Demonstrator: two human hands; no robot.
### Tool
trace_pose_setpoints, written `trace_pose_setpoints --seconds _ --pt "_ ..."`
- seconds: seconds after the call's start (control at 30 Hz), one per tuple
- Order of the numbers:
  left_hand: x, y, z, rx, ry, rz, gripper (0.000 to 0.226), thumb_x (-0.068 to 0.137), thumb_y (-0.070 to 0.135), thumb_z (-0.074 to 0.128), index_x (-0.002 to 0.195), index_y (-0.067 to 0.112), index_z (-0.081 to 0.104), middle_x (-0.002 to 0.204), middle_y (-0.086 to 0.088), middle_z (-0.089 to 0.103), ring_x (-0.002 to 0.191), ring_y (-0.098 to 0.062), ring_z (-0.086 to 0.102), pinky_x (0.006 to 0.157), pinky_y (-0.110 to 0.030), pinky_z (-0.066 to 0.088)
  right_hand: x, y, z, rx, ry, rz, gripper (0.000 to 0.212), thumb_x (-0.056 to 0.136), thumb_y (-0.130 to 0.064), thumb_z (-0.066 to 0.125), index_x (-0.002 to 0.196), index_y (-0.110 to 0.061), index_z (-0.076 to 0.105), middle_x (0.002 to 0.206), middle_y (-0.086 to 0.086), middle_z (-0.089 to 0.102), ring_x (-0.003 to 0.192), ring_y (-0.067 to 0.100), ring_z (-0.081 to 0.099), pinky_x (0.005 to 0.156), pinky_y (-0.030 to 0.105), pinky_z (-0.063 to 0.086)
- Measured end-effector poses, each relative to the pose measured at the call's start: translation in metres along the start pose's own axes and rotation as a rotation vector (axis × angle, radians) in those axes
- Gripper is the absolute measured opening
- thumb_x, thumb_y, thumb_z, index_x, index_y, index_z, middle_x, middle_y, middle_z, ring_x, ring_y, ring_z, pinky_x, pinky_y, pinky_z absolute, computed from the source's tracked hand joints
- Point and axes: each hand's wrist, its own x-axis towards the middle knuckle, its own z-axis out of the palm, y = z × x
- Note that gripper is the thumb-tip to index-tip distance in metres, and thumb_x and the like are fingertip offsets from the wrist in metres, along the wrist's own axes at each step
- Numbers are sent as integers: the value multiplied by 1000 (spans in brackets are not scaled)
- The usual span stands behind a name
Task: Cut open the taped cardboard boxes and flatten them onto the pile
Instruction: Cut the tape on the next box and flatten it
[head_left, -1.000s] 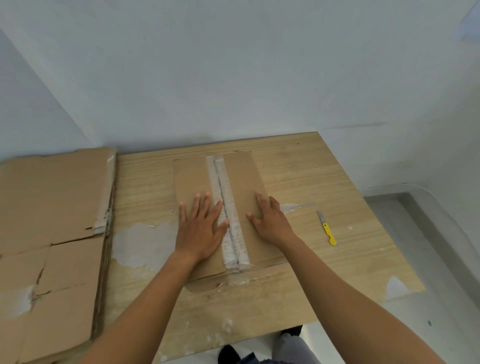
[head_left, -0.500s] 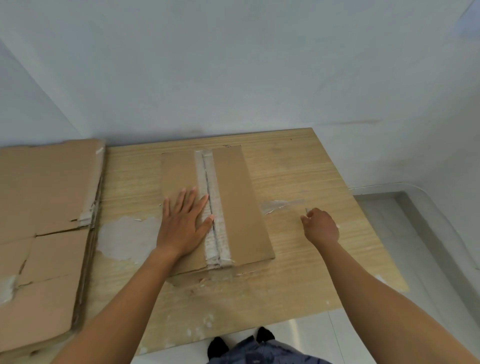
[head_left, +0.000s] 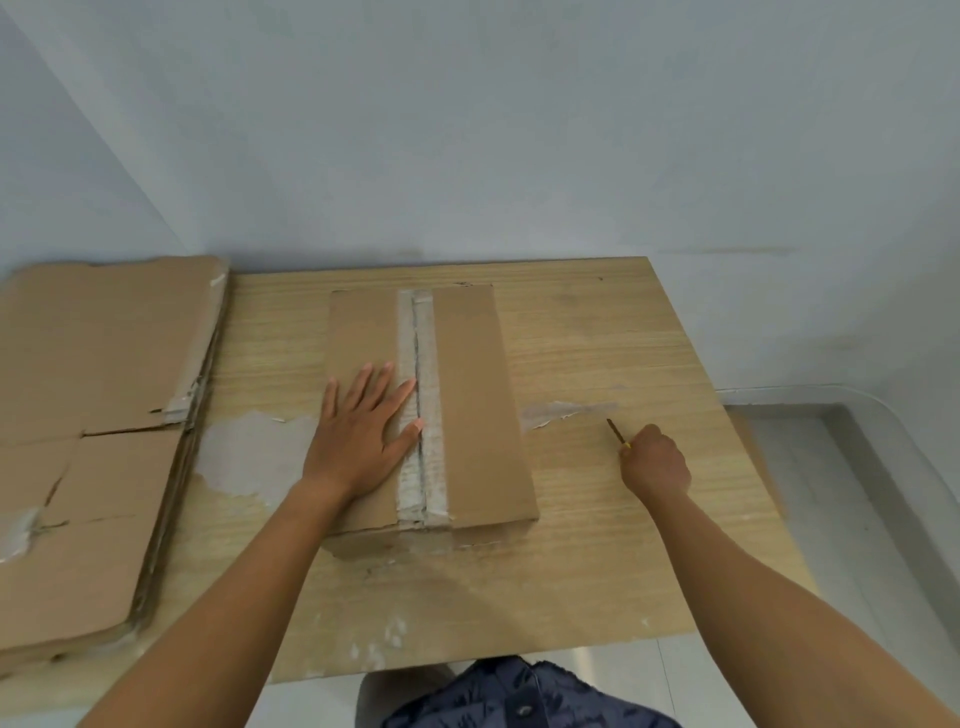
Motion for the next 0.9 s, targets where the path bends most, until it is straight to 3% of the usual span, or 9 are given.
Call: trace_pose_setpoints --seconds 0.13,0.27,0.37,0.57,0.7,0.8,0.9 --pt "0 -1 -1 -17 10 -1 77 83 71 1 151 38 13 161 7 2 147 -12 -9 118 -45 -8 -2 -23 -3 173 -17 -84 24 98 -22 44 114 -5 43 109 17 61 99 35 58 75 36 43" --pt "6 -8 -4 -46 63 23 73 85 71 16 145 35 36 155 2 28 145 -19 16 115 -48 7 -15 -77 -13 322 56 -275 19 101 -20 38 112 -5 41 100 18 64 82 31 56 65 34 38" --pt "16 -19 -11 -28 73 69 71 84 72 22 139 32 44 145 4 40 133 -21 31 106 -45 20 -27 -123 -21 337 113 -394 25 102 -19 34 118 -5 47 100 19 63 85 35 56 63 34 33" --pt "41 -54 -20 -80 65 223 68 86 68 26 134 27 52 131 3 49 120 -25 43 99 -42 29 -49 -203 -18 259 105 -485 30 103 -24 29 117 -8 51 99 19 63 86 36 58 65 34 39" --pt "48 -66 -8 -150 62 284 66 89 66 27 139 26 46 145 1 42 137 -28 31 114 -45 20 -53 -241 -9 115 111 -515 29 103 -25 27 116 -8 47 96 17 63 76 31 54 62 34 37" --pt "50 -67 -4 -165 47 293 71 89 67 20 148 28 32 158 3 22 148 -22 7 119 -42 -3 -50 -266 -4 -5 111 -472 28 103 -23 29 113 -5 48 102 15 62 88 32 59 64 33 35" --pt "51 -68 -5 -148 20 281 76 87 69 10 152 31 17 161 6 5 148 -16 -9 117 -38 -14 -43 -287 1 -94 105 -415 26 102 -18 32 117 -5 49 110 13 61 98 30 59 67 31 34"
